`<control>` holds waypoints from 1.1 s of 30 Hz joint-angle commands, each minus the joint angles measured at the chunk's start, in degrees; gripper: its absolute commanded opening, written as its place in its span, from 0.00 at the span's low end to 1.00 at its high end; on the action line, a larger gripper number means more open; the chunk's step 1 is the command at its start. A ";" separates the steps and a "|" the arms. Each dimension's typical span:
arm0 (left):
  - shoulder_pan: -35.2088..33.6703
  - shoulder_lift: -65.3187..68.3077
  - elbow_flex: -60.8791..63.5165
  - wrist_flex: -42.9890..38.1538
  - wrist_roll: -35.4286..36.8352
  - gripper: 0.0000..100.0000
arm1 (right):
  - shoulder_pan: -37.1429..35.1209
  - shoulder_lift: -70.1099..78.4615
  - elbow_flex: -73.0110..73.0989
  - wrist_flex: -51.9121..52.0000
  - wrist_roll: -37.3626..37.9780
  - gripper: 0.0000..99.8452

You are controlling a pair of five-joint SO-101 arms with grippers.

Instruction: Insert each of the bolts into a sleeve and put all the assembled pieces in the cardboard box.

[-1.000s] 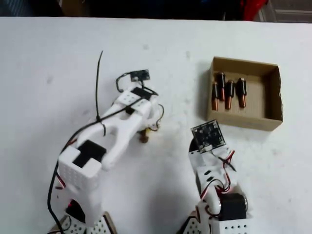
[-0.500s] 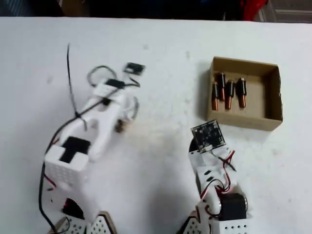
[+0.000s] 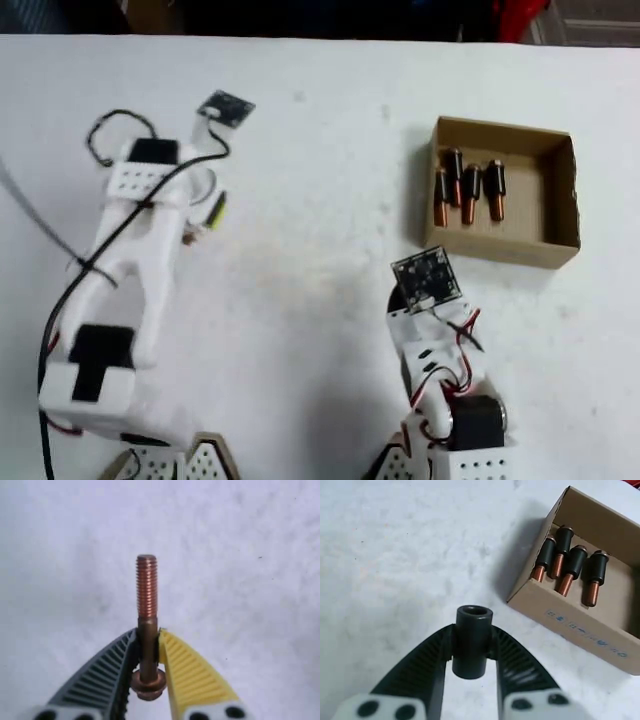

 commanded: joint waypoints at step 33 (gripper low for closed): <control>-2.42 -3.91 24.53 -24.26 -57.05 0.02 | 0.22 -0.66 0.97 -3.82 -0.09 0.02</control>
